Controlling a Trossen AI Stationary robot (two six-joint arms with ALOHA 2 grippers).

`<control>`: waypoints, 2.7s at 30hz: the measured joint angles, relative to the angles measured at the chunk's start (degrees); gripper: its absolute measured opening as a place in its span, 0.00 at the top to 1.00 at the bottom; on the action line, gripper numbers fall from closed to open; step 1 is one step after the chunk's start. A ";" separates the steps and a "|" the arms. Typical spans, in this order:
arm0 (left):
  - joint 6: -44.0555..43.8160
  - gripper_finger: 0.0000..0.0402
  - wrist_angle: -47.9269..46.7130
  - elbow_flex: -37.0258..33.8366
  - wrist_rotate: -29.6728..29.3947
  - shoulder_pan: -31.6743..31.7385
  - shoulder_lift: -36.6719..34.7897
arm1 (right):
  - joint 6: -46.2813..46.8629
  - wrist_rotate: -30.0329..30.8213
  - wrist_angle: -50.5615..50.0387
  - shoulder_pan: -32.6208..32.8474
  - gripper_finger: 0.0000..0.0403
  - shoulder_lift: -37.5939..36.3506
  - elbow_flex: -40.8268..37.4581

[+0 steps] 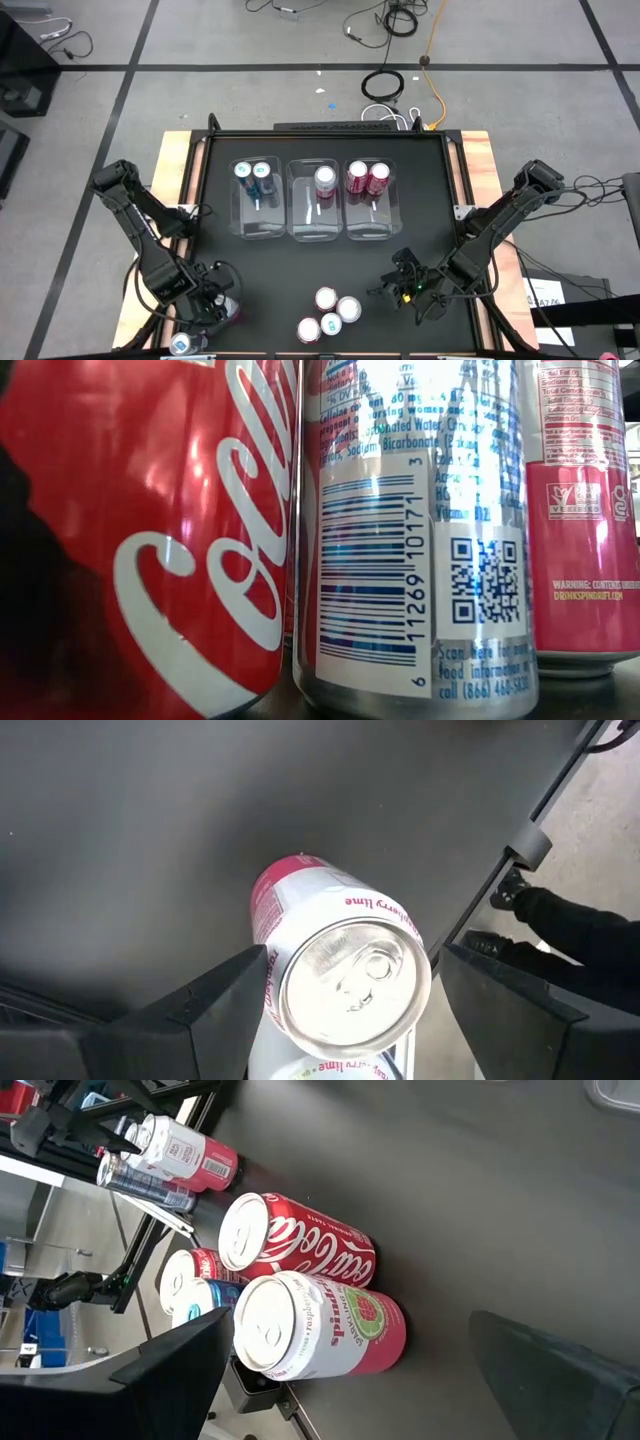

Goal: Sort soda cans
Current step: Put the pink-white soda can into the middle transparent bin

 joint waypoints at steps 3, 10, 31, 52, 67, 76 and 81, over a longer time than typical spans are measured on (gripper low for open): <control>-0.09 0.25 0.05 0.00 0.02 0.00 0.00 | -0.85 0.00 0.00 0.00 0.02 0.00 0.00; -0.24 0.25 0.27 -0.02 0.07 -0.04 0.00 | -2.23 0.01 -0.04 0.00 0.02 0.00 0.00; 1.33 0.25 0.24 -0.02 0.28 -0.04 0.00 | -3.29 0.00 -0.07 0.00 0.02 0.00 0.00; 7.87 0.25 2.74 -0.02 -3.74 -0.04 0.00 | -3.27 0.01 -0.04 0.02 0.02 0.00 0.00; 10.53 0.03 2.79 -0.02 -12.10 -0.04 0.00 | -2.95 -0.02 -0.04 0.02 0.02 0.02 -0.02; 10.40 0.04 3.65 -0.02 -14.29 -0.04 0.00 | -2.83 -0.01 0.04 0.02 0.02 0.02 -0.02; 10.95 0.04 4.72 -0.02 -14.32 -0.04 0.08 | -2.80 0.01 0.11 0.02 0.02 0.02 -0.02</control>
